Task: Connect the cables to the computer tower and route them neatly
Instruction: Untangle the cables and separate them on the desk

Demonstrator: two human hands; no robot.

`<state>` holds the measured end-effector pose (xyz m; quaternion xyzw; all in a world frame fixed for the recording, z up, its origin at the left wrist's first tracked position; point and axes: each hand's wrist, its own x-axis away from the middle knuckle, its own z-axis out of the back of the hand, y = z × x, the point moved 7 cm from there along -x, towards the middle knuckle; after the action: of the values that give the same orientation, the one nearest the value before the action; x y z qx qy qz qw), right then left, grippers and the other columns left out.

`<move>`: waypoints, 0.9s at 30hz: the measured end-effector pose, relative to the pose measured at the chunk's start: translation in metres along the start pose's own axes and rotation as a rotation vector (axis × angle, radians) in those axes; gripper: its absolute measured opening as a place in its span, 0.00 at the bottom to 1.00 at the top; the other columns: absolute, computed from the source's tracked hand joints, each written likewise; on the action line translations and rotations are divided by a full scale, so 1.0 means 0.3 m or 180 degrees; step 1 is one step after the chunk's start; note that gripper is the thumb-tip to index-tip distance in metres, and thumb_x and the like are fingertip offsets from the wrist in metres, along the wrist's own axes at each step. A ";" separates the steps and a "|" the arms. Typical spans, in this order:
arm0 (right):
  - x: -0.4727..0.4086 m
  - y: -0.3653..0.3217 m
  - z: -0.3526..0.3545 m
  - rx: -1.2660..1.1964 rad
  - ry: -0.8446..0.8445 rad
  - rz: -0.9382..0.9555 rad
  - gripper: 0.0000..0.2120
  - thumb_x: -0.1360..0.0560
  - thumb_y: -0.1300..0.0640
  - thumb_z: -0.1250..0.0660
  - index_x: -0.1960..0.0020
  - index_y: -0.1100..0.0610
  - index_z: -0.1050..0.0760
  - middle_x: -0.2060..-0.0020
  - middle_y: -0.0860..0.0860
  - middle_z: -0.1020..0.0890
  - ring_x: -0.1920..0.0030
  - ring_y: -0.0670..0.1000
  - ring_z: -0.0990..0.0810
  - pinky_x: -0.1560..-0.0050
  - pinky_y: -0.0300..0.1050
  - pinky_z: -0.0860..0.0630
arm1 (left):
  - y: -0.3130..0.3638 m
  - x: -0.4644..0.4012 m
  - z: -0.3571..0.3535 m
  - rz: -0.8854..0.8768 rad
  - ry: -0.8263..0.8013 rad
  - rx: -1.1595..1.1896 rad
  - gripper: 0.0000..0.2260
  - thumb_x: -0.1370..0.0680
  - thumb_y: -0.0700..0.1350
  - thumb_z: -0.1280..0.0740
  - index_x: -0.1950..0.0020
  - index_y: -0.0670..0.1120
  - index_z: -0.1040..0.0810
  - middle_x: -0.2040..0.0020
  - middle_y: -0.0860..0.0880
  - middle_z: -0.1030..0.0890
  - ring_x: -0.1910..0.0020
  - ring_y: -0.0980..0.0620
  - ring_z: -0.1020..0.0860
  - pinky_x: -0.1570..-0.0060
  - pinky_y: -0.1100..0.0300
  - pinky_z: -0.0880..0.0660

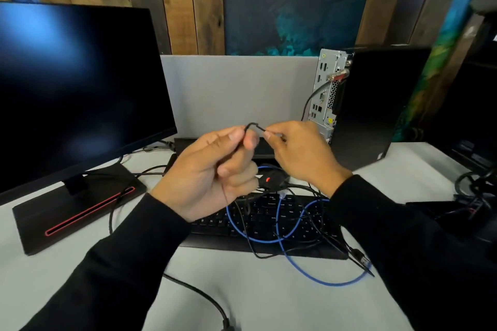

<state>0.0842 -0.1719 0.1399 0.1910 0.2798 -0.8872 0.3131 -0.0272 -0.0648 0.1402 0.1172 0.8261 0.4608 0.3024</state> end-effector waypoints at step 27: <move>0.099 -0.171 0.128 -0.0958 -0.1046 0.0467 0.06 0.25 0.57 0.24 0.57 0.53 0.20 0.72 0.52 0.23 0.73 0.46 0.27 0.66 0.39 0.28 | -0.040 -0.010 0.180 -0.0094 0.1499 -0.1208 0.11 0.13 0.43 0.48 0.51 0.43 0.30 0.67 0.39 0.23 0.72 0.49 0.36 0.67 0.54 0.39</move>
<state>0.0221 -0.1757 0.1736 0.0150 0.3396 -0.8296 0.4430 0.0090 -0.0355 0.1103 -0.0634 0.7742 0.6170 0.1258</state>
